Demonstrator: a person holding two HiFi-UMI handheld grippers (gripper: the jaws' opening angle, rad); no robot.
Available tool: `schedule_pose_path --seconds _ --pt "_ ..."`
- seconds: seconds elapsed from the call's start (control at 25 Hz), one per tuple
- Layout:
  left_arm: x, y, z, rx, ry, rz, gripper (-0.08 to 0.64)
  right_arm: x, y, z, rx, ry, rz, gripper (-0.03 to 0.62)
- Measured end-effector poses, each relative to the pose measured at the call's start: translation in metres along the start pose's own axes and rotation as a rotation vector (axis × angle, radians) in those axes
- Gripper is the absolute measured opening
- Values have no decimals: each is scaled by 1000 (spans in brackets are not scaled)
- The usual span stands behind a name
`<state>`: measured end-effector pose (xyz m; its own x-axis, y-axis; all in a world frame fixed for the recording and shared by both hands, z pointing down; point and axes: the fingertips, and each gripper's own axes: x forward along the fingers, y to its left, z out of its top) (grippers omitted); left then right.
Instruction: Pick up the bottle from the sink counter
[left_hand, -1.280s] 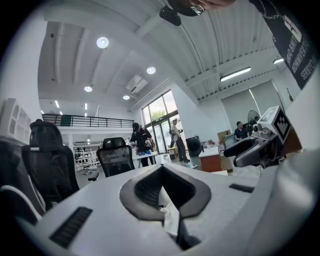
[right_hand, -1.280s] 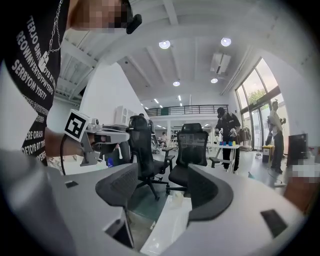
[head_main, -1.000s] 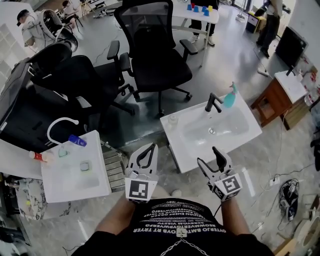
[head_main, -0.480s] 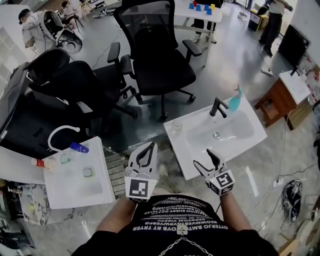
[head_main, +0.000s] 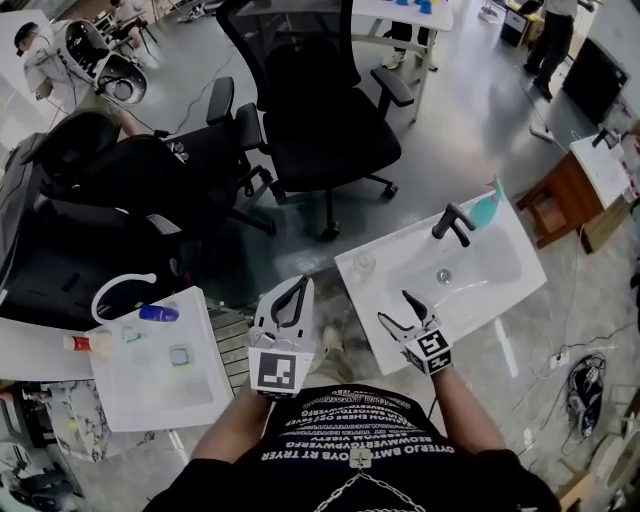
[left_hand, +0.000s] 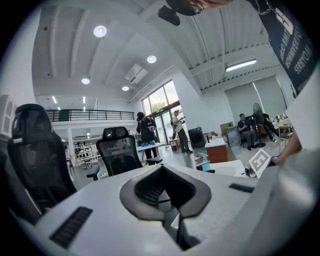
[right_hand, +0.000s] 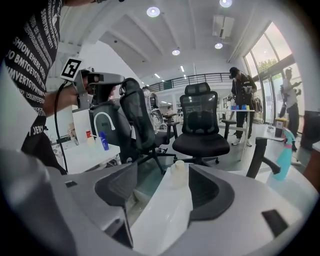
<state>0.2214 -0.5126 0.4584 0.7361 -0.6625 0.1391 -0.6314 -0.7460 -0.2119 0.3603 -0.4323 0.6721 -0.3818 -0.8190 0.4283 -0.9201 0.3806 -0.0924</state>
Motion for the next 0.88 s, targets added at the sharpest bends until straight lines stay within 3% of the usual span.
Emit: schedule_pose_path --seconds 0.16,0.88 --pt "19 20 -8 25 -16 -7 2 42 -15 -16 6 52 -6 302" --pt "48 68 -81 -2 121 -39 2 190 -65 -66 -63 207 -9 355"
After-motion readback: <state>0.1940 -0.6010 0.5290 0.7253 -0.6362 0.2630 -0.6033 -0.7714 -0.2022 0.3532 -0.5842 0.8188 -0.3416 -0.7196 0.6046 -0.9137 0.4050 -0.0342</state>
